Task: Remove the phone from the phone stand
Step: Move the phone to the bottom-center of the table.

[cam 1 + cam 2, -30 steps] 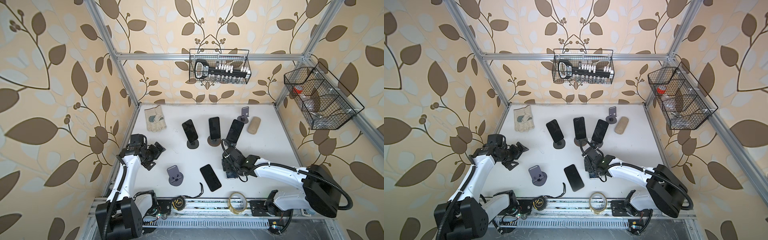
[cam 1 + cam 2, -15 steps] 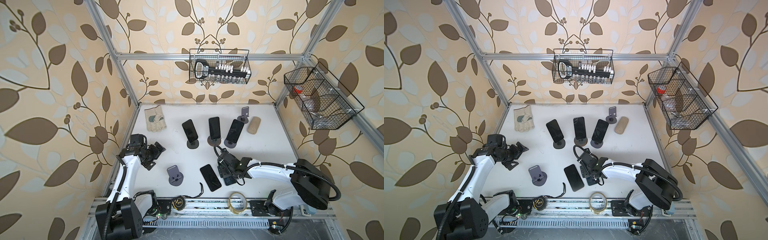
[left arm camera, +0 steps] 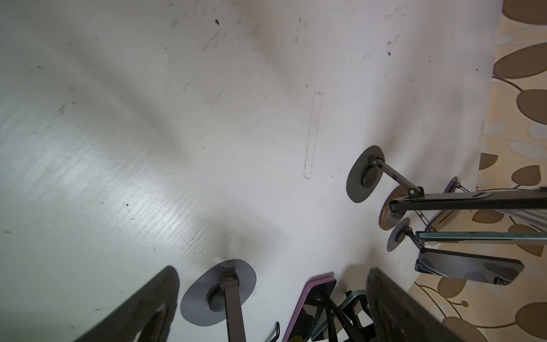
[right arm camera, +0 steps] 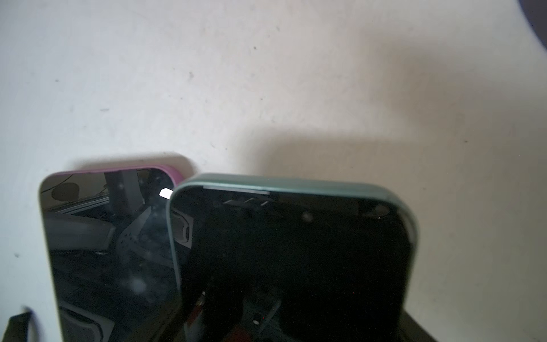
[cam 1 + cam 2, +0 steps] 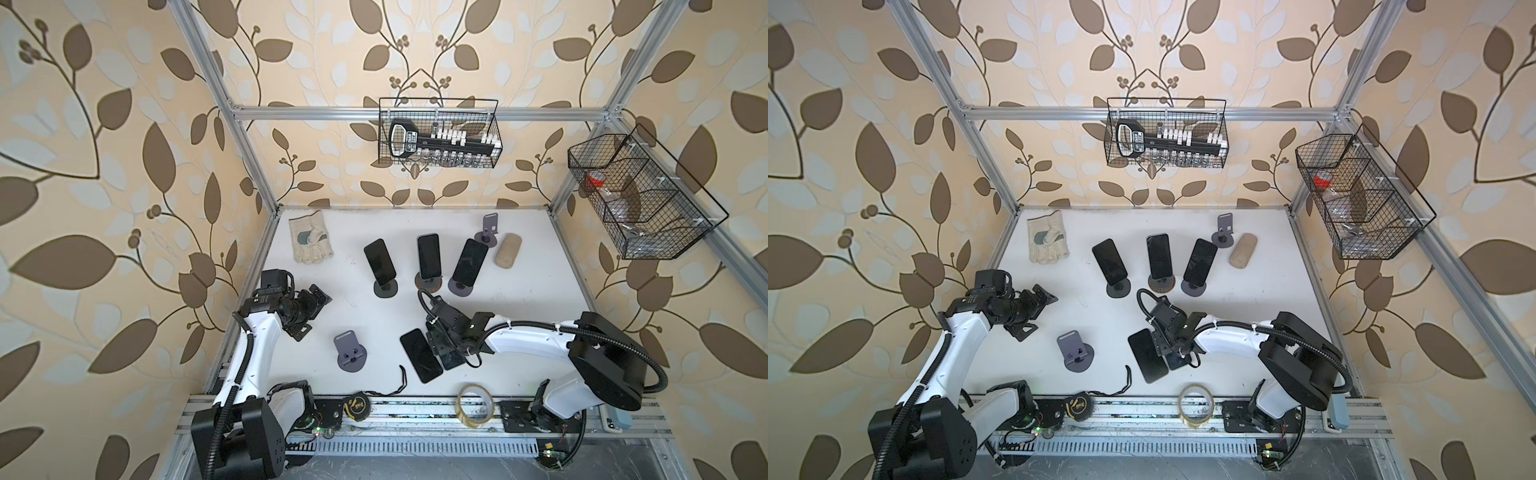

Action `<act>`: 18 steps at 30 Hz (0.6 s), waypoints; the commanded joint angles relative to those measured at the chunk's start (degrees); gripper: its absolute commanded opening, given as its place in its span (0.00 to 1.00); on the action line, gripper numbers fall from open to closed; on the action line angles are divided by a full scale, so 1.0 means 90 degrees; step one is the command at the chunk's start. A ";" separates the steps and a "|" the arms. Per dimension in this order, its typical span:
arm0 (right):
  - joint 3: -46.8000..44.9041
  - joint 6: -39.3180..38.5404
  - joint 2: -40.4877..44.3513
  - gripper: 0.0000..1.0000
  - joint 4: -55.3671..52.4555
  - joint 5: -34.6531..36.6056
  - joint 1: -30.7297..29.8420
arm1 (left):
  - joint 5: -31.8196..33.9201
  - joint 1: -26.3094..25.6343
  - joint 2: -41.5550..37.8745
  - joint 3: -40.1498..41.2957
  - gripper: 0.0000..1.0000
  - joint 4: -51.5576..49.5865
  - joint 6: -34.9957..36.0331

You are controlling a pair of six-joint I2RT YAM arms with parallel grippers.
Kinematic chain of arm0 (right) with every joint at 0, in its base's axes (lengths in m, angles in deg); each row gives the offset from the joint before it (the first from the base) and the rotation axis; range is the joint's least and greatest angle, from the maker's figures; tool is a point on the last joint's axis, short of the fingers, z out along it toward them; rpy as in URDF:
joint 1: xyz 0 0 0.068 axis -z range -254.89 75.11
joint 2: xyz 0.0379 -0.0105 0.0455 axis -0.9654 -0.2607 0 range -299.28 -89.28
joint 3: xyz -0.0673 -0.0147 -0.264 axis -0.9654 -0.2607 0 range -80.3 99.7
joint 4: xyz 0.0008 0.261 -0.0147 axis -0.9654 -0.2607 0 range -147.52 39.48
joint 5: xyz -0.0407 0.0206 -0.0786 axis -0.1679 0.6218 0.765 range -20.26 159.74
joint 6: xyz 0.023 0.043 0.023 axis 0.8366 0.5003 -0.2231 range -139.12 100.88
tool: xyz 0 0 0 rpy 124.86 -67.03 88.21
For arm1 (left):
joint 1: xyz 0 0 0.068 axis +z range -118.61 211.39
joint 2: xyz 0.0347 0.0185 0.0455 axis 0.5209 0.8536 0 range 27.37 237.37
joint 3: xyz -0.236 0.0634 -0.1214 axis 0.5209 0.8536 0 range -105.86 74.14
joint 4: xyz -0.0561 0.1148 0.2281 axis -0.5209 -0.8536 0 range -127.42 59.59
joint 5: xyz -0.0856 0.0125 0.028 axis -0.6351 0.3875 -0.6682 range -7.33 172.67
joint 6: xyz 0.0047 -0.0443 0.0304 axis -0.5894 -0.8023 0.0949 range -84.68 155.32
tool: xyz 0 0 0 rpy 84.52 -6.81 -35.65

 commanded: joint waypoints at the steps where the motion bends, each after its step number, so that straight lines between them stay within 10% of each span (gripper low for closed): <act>1: 0.0151 0.0090 -0.0237 0.74 -0.0113 -0.0351 -0.0134 | -0.0110 0.0012 -0.0098 0.0040 0.99 0.0039 0.0079; 18: 0.0401 0.0121 -0.0377 0.76 -0.0565 -0.0257 -0.0164 | -0.0188 0.0010 -0.0059 0.0103 0.99 0.0107 0.0115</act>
